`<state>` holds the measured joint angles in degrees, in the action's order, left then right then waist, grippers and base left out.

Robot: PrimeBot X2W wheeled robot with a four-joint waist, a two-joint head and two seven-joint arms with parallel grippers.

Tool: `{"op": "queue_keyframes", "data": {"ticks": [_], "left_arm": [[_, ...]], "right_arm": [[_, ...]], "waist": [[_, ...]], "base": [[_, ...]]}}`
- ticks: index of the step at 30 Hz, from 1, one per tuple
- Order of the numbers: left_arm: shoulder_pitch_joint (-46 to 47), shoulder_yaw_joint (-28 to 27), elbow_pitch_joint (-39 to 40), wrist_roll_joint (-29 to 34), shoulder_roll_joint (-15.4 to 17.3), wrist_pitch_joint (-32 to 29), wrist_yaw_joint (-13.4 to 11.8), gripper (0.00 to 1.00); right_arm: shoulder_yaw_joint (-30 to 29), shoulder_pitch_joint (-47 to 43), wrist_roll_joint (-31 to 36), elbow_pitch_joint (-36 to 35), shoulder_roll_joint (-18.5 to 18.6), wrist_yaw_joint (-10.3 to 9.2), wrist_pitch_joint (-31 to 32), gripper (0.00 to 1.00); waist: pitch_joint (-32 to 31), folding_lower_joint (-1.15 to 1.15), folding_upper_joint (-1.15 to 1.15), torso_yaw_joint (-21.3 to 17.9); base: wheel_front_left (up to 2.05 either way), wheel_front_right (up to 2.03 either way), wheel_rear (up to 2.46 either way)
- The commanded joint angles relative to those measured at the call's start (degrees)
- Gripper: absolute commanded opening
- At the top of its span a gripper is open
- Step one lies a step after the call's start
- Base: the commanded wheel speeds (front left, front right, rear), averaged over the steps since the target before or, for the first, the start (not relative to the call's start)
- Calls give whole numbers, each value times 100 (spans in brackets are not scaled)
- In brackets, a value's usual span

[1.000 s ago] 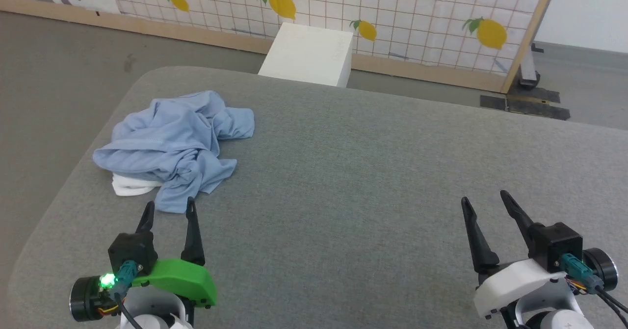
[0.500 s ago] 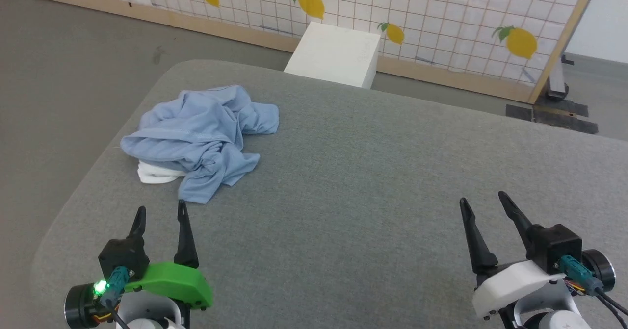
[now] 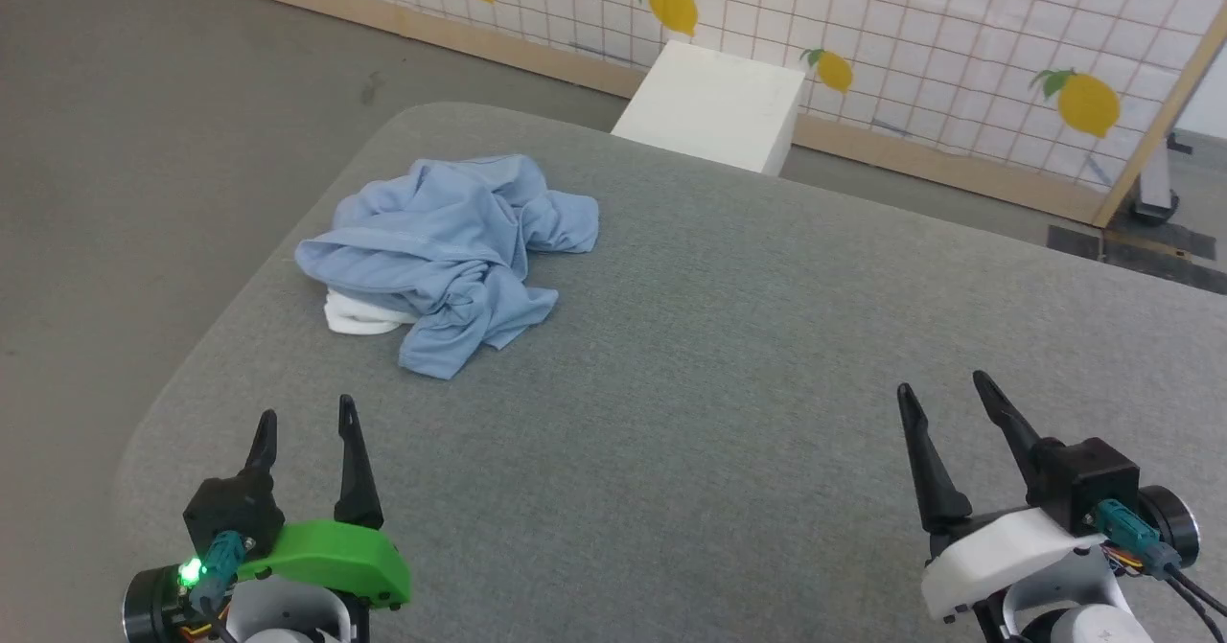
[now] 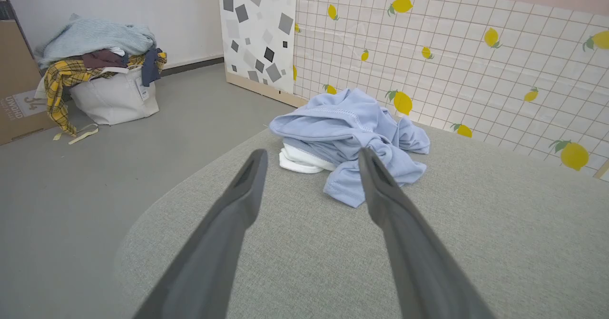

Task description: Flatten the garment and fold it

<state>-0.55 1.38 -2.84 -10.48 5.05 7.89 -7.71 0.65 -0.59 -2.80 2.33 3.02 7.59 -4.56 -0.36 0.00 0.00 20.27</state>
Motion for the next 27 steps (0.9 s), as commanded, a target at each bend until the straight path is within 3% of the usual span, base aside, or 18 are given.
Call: {"op": "queue_keyframes", "data": {"ticks": [1,27], "left_arm": [[-93,20,-8,-110,39,58,-67,100],[-161,97,-151,-560,169,344,-370,100]], "right_arm": [[14,107,-46,22,-8,-6,-51,100],[69,158,-179,157,-11,-8,-239,100]], "waist": [[12,0,0,97],[-13,0,0,874]], "base": [[0,0,0],[0,0,0]]}}
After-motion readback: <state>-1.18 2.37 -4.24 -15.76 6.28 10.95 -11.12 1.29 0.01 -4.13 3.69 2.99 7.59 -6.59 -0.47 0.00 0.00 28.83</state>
